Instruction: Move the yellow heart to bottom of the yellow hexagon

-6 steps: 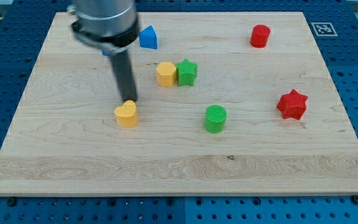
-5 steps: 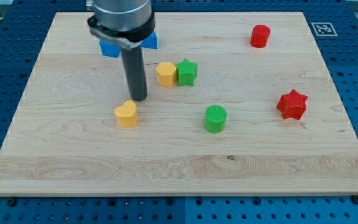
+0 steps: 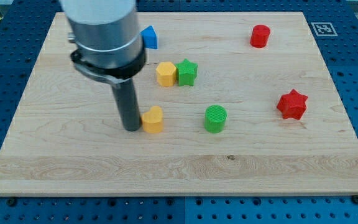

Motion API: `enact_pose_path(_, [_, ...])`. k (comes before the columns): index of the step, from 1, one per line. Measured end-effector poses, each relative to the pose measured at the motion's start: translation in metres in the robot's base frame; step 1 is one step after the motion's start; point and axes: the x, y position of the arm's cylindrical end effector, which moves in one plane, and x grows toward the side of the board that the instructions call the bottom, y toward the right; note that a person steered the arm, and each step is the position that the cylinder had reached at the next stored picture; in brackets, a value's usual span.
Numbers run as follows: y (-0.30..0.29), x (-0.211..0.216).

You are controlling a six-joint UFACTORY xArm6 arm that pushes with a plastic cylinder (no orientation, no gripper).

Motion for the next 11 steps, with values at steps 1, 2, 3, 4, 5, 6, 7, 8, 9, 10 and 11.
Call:
enact_pose_path(1, [-0.008,0.018])
enact_pose_path(2, [0.004,0.030])
enact_pose_path(3, [0.005,-0.006])
enact_pose_path(4, [0.007,-0.034])
enact_pose_path(5, [0.007,0.010])
enact_pose_path(6, [0.011,0.044])
enact_pose_path(7, [0.040,0.031])
enact_pose_path(8, [0.058,-0.025])
enact_pose_path(9, [0.061,-0.044])
enact_pose_path(10, [0.057,-0.019])
enact_pose_path(11, [0.018,-0.010])
